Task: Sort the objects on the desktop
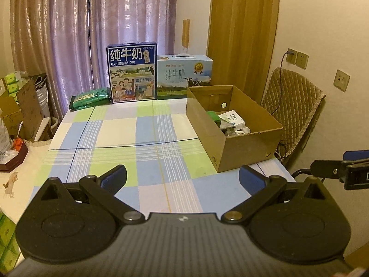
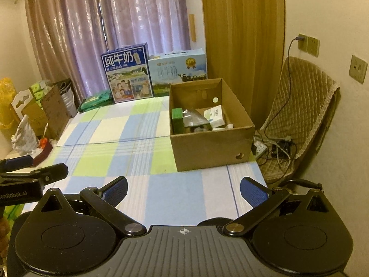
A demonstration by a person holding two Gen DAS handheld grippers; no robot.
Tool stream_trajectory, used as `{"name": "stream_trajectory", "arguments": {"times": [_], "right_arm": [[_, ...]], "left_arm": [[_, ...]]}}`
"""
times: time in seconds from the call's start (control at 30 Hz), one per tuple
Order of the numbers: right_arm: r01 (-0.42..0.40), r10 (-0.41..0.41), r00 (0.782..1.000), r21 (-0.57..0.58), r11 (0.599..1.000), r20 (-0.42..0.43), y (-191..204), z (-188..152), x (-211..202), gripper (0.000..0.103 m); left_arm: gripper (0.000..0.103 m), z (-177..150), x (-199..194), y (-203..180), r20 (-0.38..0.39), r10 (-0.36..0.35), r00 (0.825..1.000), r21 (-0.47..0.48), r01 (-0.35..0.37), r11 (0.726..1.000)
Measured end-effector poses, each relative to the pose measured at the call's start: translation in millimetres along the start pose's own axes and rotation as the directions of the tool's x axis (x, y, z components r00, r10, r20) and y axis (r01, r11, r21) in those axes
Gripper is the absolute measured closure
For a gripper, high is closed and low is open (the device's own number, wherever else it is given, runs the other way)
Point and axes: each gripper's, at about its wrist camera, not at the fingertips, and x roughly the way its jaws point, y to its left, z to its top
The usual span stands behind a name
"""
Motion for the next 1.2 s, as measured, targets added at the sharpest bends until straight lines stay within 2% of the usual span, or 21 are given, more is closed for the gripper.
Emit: {"name": "stream_trajectory", "arguments": {"times": [0.27, 1.2], "right_arm": [[0.023, -0.023, 1.000, 0.013, 1.000, 0.008, -6.3, -1.2, -1.7, 0.002], [0.020, -0.020, 1.000, 0.022, 1.000, 0.006, -5.3, -5.5, -1.8, 0.002]], "left_arm": [[0.001, 1.8, -1.0, -1.2, 0.008, -0.006, 1.000, 0.001, 0.006, 1.000], [0.001, -6.1, -3.1, -2.5, 0.014, -0.028, 1.000, -0.022, 0.028, 0.999]]}}
